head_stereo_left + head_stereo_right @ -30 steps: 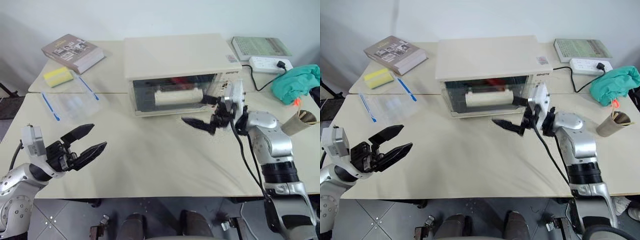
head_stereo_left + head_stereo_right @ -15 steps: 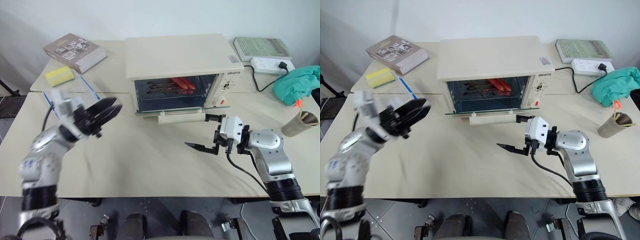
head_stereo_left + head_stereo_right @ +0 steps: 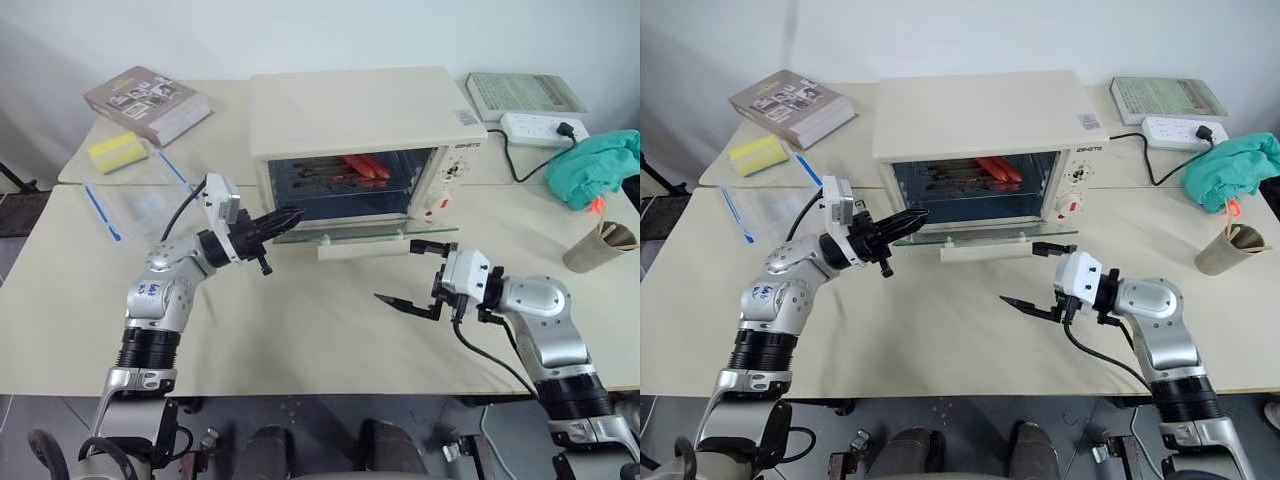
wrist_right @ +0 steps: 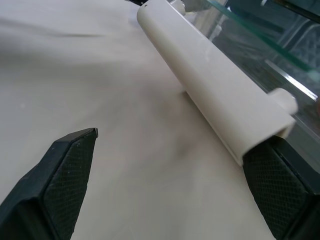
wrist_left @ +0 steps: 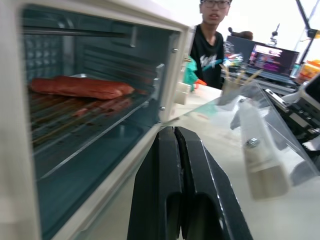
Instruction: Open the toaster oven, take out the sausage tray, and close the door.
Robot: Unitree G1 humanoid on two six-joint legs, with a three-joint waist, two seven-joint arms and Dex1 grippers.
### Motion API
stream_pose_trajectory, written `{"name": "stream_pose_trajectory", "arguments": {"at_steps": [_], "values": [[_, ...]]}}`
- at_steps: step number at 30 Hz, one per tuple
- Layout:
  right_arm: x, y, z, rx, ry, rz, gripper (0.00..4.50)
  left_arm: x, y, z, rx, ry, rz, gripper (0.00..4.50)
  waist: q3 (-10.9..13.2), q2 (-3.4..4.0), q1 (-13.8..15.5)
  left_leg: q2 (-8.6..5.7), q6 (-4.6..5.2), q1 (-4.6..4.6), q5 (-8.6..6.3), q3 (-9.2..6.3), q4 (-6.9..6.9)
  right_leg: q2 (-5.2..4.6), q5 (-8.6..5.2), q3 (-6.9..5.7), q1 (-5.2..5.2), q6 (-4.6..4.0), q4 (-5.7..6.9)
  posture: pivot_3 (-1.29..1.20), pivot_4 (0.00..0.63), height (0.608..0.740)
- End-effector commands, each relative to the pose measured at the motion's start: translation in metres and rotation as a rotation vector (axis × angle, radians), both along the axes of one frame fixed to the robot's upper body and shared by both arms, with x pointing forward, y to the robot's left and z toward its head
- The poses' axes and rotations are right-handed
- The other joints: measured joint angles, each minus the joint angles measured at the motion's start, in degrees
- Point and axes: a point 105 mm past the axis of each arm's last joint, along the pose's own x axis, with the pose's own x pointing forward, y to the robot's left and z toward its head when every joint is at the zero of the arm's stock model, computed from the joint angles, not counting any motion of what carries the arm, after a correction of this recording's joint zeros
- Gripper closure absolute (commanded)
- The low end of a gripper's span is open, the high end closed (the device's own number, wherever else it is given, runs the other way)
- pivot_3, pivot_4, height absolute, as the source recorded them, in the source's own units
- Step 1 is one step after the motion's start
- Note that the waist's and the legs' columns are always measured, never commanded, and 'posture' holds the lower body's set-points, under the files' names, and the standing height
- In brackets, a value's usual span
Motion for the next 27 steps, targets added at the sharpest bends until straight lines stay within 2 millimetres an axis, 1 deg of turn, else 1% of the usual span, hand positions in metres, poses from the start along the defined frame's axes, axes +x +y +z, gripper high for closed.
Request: {"name": "stream_pose_trajectory", "arguments": {"at_steps": [1,3,6,8,11,12,15,16,18,19,21,22,23,24,26,27], "values": [[-0.017,-0.041,-0.003,0.01,-0.006,-0.167,0.0,-0.011,-0.002,-0.019,0.088,0.011,-0.047,4.47,0.0,0.0,0.89,0.0,0.01,0.04,-0.01,0.01,-0.02,0.0,0.0,0.0,0.02,0.0,-0.01,0.0,0.15,0.74],[-0.031,-0.063,-0.013,0.002,0.026,-0.251,0.0,-0.014,-0.003,-0.029,0.123,0.017,-0.057,4.47,0.0,0.0,1.1,-0.01,0.02,0.03,-0.01,0.0,-0.1,0.0,0.0,-0.02,0.03,0.0,-0.11,0.0,0.15,0.74],[-0.049,-0.089,-0.019,-0.019,0.043,-0.363,0.0,-0.017,-0.004,-0.041,0.158,0.031,-0.056,4.47,0.0,-0.01,1.1,-0.02,0.03,0.0,-0.02,0.07,-0.08,0.0,0.0,-0.01,0.05,0.0,-0.24,0.0,0.15,0.74],[-0.052,-0.095,-0.015,-0.027,0.02,-0.398,0.0,-0.018,-0.005,-0.046,0.164,0.034,-0.053,4.47,0.01,-0.01,1.02,-0.01,0.06,0.01,0.0,0.15,-0.01,0.0,0.0,0.05,0.08,0.0,-0.26,0.0,0.15,0.74],[-0.051,-0.096,-0.007,-0.016,-0.02,-0.422,0.0,-0.018,-0.005,-0.051,0.171,0.04,-0.048,4.47,0.01,-0.01,0.46,0.0,0.11,0.19,0.05,0.28,0.05,0.0,0.06,0.24,0.12,-0.06,-0.13,0.0,0.15,0.74],[-0.045,-0.091,0.002,-0.005,-0.069,-0.429,0.0,-0.018,-0.004,-0.054,0.173,0.046,-0.041,4.47,0.01,-0.01,0.39,0.01,0.1,0.22,0.06,0.28,0.06,0.0,0.06,0.27,0.11,-0.06,-0.05,0.0,0.15,0.74],[-0.02,-0.063,0.033,0.018,-0.227,-0.426,0.0,-0.024,0.005,-0.063,0.183,0.041,-0.036,4.47,0.01,-0.01,-0.7,0.03,0.07,0.27,0.08,0.37,0.06,0.0,0.07,0.39,0.05,-0.08,0.06,0.0,0.15,0.74],[-0.011,-0.056,0.038,0.014,-0.26,-0.449,0.0,-0.026,0.009,-0.062,0.171,0.029,-0.038,4.47,0.01,-0.01,-0.69,0.06,0.06,0.28,0.08,0.38,0.06,0.01,0.07,0.4,0.01,-0.08,0.1,0.0,0.15,0.74],[0.006,-0.042,0.043,-0.032,-0.3,-0.501,0.0,-0.033,0.018,-0.058,0.134,0.022,-0.042,4.47,0.0,0.0,-0.56,0.1,0.02,0.25,0.11,0.36,0.05,0.03,0.07,0.36,-0.06,-0.1,0.15,0.0,0.15,0.74],[0.01,-0.032,0.044,-0.052,-0.303,-0.475,0.0,-0.036,0.022,-0.055,0.122,0.0,-0.038,4.47,0.0,0.0,-0.52,0.1,0.02,0.21,0.11,0.33,0.05,0.03,0.07,0.34,-0.11,-0.1,0.2,0.0,0.15,0.74],[0.02,-0.004,0.05,-0.082,-0.362,-0.393,0.0,-0.044,0.035,-0.045,0.072,-0.045,-0.006,4.1,0.01,-0.01,-0.54,0.1,0.02,0.12,0.1,0.32,0.05,0.03,0.06,0.32,-0.17,-0.1,0.19,0.0,0.15,0.74],[0.023,0.004,0.052,-0.088,-0.382,-0.375,0.0,-0.046,0.04,-0.042,0.059,-0.063,0.012,3.93,0.01,-0.01,-0.58,0.1,0.03,0.07,0.09,0.33,0.05,0.02,0.07,0.32,-0.22,-0.09,0.18,0.0,0.15,0.74],[0.025,0.008,0.053,-0.093,-0.394,-0.371,0.0,-0.047,0.042,-0.041,0.051,-0.071,0.022,3.62,0.01,-0.01,-0.31,0.09,0.04,0.04,0.08,0.34,0.05,0.01,0.07,0.33,-0.26,-0.09,0.17,0.0,0.15,0.74],[0.032,0.018,0.056,-0.105,-0.429,-0.361,0.0,-0.05,0.05,-0.039,0.047,-0.068,0.051,3.31,0.01,-0.02,-0.16,0.08,0.04,-0.01,0.08,0.28,0.06,0.01,0.07,0.3,-0.26,-0.09,0.17,0.0,0.15,0.74],[0.045,0.047,0.063,-0.112,-0.519,-0.332,0.0,-0.064,0.07,-0.038,0.04,-0.027,0.102,2.72,0.02,-0.03,-0.64,0.07,0.04,-0.02,0.08,0.22,0.1,-0.01,0.07,0.24,-0.23,-0.09,0.18,0.0,0.15,0.74],[0.052,0.061,0.064,-0.143,-0.566,-0.32,0.0,-0.072,0.078,-0.039,0.036,0.001,0.123,2.41,0.02,-0.03,-1.17,0.09,0.04,0.01,0.07,0.28,0.09,-0.01,0.07,0.27,-0.23,-0.09,0.17,0.0,0.15,0.74]]}}
